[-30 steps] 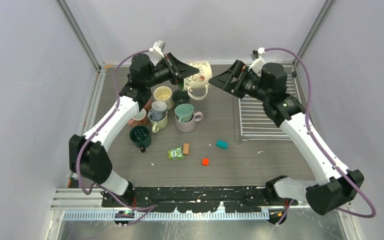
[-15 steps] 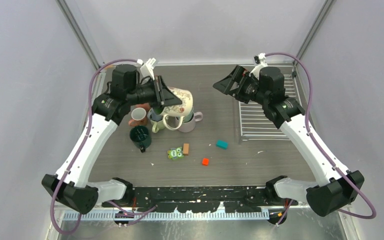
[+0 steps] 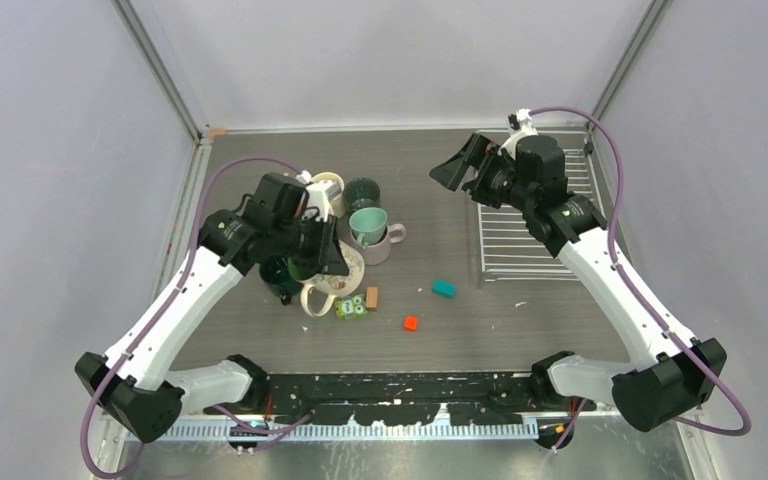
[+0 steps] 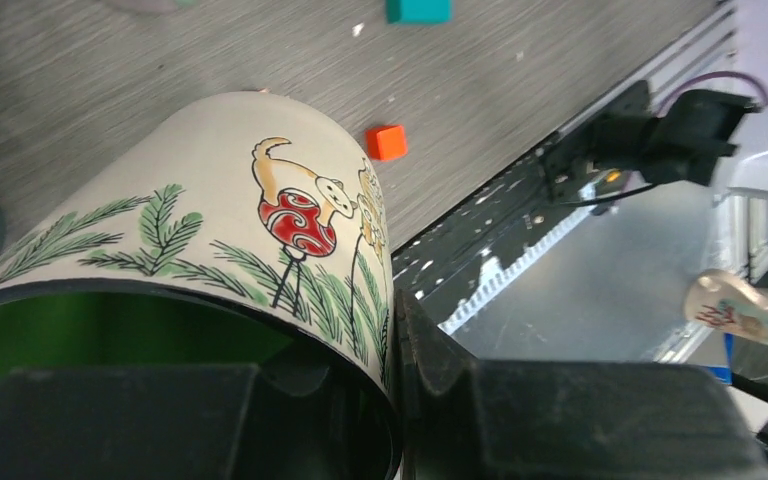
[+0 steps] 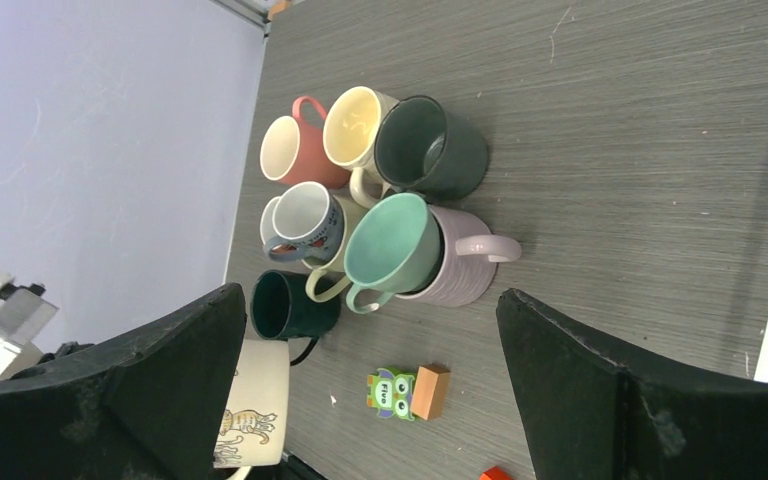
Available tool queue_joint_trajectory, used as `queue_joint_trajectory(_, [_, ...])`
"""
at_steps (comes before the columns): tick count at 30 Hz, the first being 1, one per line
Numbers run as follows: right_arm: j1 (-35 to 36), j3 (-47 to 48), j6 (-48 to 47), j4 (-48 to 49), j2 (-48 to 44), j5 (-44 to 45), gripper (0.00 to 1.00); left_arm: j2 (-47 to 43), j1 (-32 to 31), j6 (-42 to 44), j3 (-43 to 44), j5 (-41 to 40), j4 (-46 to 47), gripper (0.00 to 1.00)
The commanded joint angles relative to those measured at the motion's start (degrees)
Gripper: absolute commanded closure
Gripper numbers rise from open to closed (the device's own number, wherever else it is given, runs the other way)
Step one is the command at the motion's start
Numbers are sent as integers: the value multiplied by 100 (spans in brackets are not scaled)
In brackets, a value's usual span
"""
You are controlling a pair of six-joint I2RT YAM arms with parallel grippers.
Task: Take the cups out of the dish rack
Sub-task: Place the cup at the center of the board.
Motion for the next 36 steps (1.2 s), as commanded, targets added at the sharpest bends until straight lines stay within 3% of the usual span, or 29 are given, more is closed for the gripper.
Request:
queue_joint_trajectory(1, [-13,-17,-182,104,9,273,0,-191,-122,324,-88,-567,301,100])
queue_joint_trajectory(12, [-11,-170,-208,177,-11,353,0,307,-879,429,-587,-1990,546,100])
queue_joint_trajectory(20, [-11,-247,-227,178,-55,336,0,488,-1427,-51,-972,-3392,537,100])
queue_joint_trajectory(36, [-15,-375,-191,210,-89,241,0,469,-1852,-979,-1715,-4099,713,100])
